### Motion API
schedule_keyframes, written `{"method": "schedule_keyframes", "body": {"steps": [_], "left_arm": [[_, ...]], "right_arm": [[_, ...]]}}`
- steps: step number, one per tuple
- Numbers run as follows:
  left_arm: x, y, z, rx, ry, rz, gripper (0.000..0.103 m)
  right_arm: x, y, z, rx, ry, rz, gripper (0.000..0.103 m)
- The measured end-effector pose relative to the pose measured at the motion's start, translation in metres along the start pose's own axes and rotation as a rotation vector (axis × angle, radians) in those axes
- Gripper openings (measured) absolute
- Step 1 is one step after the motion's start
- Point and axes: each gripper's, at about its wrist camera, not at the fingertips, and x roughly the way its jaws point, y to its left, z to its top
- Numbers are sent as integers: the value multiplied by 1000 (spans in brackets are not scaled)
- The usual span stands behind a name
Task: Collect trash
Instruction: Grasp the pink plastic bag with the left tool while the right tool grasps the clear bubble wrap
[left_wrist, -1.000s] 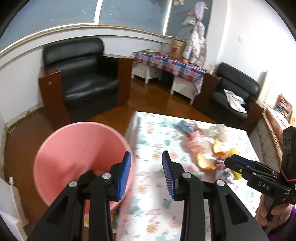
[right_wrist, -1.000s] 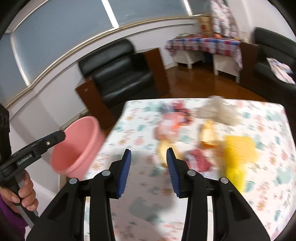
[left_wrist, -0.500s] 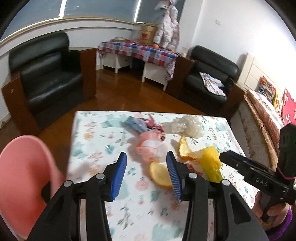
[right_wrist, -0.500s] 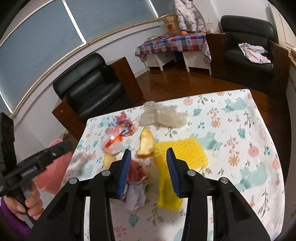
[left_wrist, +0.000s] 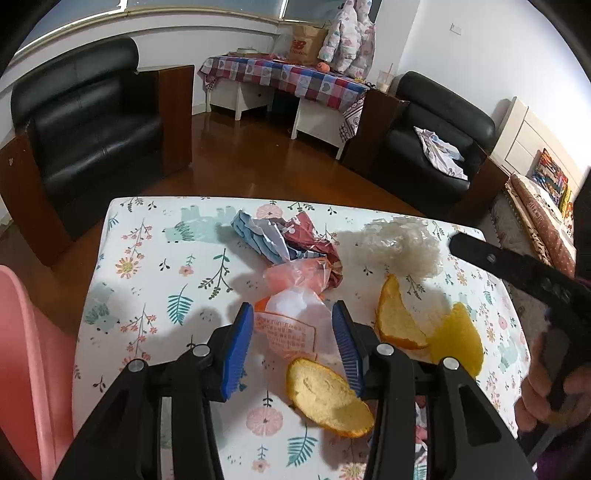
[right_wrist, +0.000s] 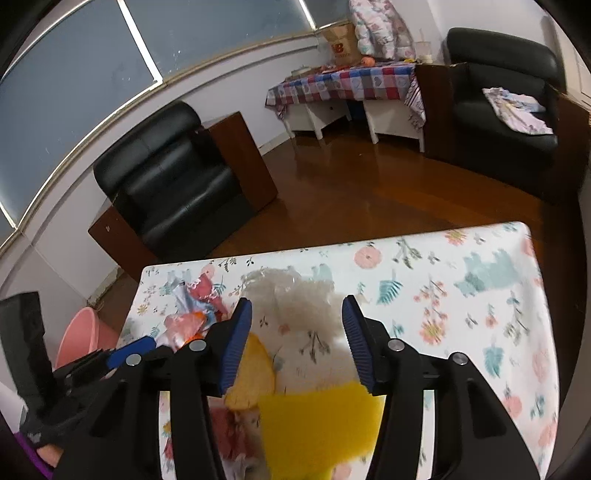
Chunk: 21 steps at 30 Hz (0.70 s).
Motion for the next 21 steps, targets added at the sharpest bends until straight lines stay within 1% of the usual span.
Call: {"method": "schedule_keyframes", "body": {"steps": [2, 3, 4, 7, 10, 11, 12, 15, 21], "left_arm": [[4, 4, -1, -21, 13, -13, 37], [5, 5, -2, -30, 14, -19, 35], [5, 6, -3, -34, 14, -23, 30], [2, 8, -5, -40, 10, -28, 22], [-4, 14, -7, -63, -1, -31, 19], [-7, 16, -7, -71, -6, -30, 18], [-9, 18, -7, -78, -11, -30, 17], [-19, 23, -5, -89, -30, -32, 16], [-47, 29, -10, -74, -76, -22, 16]], "right_arm": [[15, 1, 4, -14, 24, -15, 58], [20, 0, 5, -21, 33, -20, 58], [27, 1, 5, -30, 46, -32, 58], [41, 2, 2, -42, 85, -39, 58], [42, 7, -3, -66, 80, -53, 58], [41, 8, -4, -64, 78, -49, 48], [39, 7, -5, -60, 79, -44, 42], [30, 9, -7, -51, 64, -38, 38], [-3, 13, -12, -25, 4, -14, 36]]}}
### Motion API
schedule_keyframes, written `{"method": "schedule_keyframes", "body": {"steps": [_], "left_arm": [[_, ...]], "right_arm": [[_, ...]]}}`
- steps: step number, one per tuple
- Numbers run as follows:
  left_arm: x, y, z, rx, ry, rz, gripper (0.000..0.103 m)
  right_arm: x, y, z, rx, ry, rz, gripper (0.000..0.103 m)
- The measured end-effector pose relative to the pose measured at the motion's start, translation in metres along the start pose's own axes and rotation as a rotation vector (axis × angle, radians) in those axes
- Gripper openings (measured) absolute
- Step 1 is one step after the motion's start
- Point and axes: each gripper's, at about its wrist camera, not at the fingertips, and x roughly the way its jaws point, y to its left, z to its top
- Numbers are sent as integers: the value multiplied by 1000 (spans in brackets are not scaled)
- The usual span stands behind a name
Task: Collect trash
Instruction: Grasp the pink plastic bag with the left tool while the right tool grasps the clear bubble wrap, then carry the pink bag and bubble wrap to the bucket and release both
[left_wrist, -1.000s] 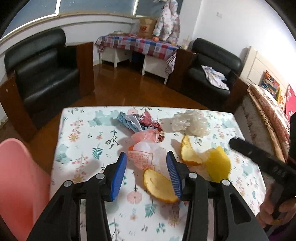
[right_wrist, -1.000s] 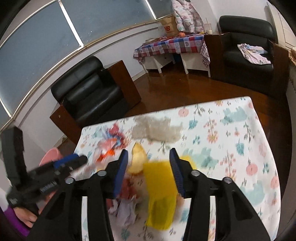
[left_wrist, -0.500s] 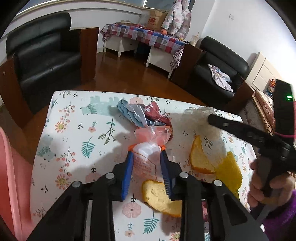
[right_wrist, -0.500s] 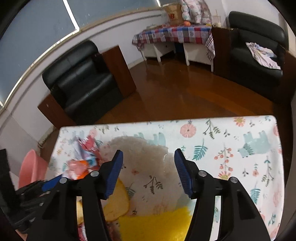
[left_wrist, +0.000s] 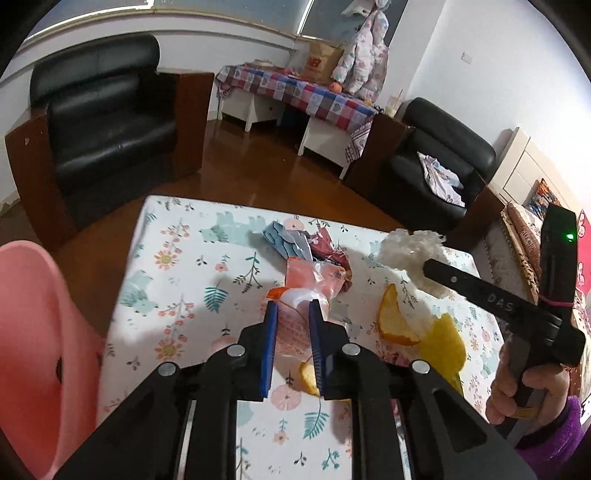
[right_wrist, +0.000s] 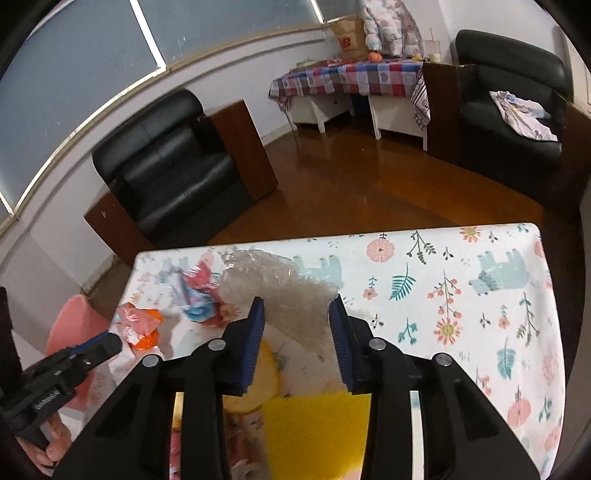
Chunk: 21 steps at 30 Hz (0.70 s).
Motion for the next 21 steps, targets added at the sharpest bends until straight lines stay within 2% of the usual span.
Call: {"method": "schedule_keyframes", "body": {"steps": [8, 21], "left_arm": [[-39, -1, -16, 39, -39, 24, 16], [-97, 24, -37, 4, -75, 40, 16]], "right_arm": [[-47, 23, -29, 4, -39, 26, 36], [-73, 77, -59, -59, -14, 83, 36]]}}
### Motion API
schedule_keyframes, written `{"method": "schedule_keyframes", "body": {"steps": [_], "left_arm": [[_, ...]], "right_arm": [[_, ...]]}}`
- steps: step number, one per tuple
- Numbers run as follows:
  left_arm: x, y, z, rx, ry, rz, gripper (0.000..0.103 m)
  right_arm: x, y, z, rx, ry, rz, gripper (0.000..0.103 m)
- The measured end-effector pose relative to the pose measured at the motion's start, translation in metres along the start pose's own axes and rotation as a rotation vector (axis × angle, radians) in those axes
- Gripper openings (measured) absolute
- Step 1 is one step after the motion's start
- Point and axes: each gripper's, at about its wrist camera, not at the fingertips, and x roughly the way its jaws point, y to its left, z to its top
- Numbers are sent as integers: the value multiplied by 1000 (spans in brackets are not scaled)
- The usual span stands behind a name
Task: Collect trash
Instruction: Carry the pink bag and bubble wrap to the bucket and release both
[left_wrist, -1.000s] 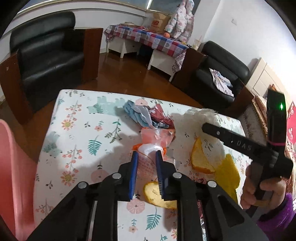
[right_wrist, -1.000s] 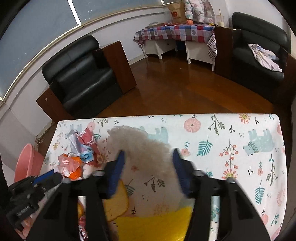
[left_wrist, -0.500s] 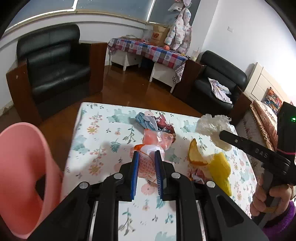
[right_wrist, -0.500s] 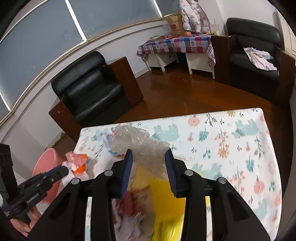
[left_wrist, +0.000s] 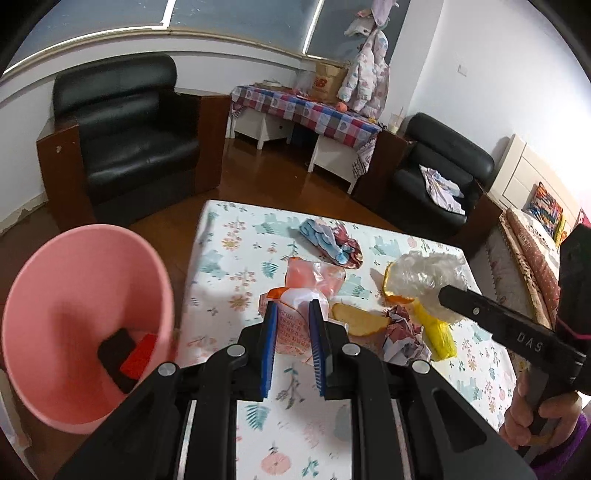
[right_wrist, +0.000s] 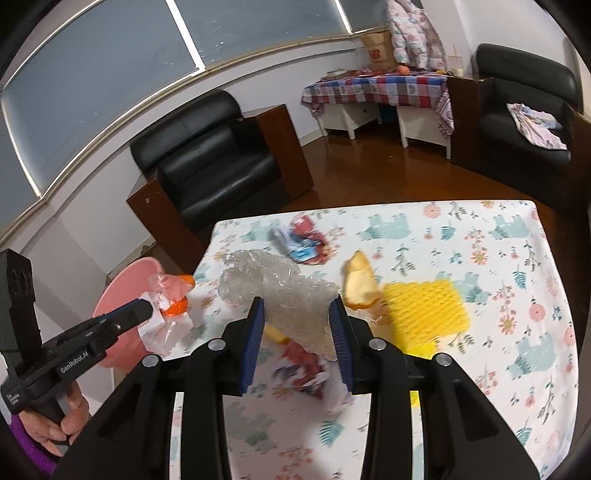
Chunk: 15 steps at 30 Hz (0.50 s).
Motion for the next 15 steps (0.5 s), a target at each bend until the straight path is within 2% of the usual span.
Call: {"method": "schedule_keyframes", "body": {"steps": [6, 15], "left_arm": [[-33, 22, -2, -10, -62, 51, 16], [-76, 67, -5, -42, -131, 184, 16]], "right_arm": [[4, 34, -3, -47, 18, 50, 36], [19, 98, -3, -145, 40, 144, 36]]}}
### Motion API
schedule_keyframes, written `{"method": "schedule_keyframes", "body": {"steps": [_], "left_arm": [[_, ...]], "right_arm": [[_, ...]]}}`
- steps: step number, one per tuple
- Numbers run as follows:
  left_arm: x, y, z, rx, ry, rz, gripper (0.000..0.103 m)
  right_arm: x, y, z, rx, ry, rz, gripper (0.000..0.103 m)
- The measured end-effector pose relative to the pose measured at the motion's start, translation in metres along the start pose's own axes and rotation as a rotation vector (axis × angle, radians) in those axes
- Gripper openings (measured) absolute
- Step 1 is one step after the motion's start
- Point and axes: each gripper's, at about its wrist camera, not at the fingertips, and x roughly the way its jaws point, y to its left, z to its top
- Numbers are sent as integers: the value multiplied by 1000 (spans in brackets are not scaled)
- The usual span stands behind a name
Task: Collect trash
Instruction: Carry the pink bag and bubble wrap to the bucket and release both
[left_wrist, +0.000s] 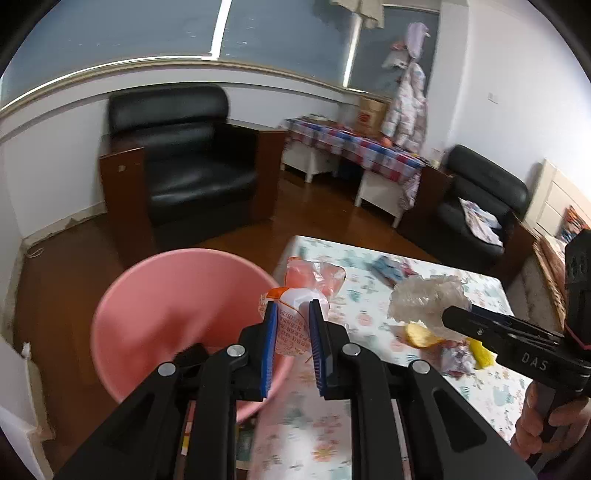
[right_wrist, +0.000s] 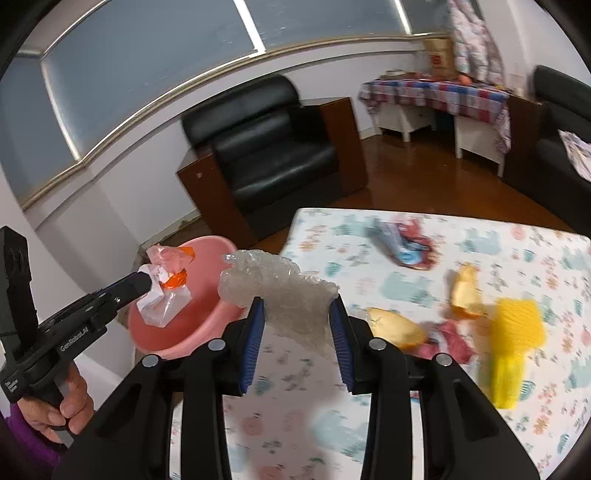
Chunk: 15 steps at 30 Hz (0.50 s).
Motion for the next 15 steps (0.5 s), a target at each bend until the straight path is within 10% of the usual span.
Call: {"method": "schedule_keyframes", "body": {"steps": [15], "left_arm": [[-12, 74, -14, -85, 32, 159, 17]], "right_arm": [[61, 97, 11, -185, 108, 149, 37]]}}
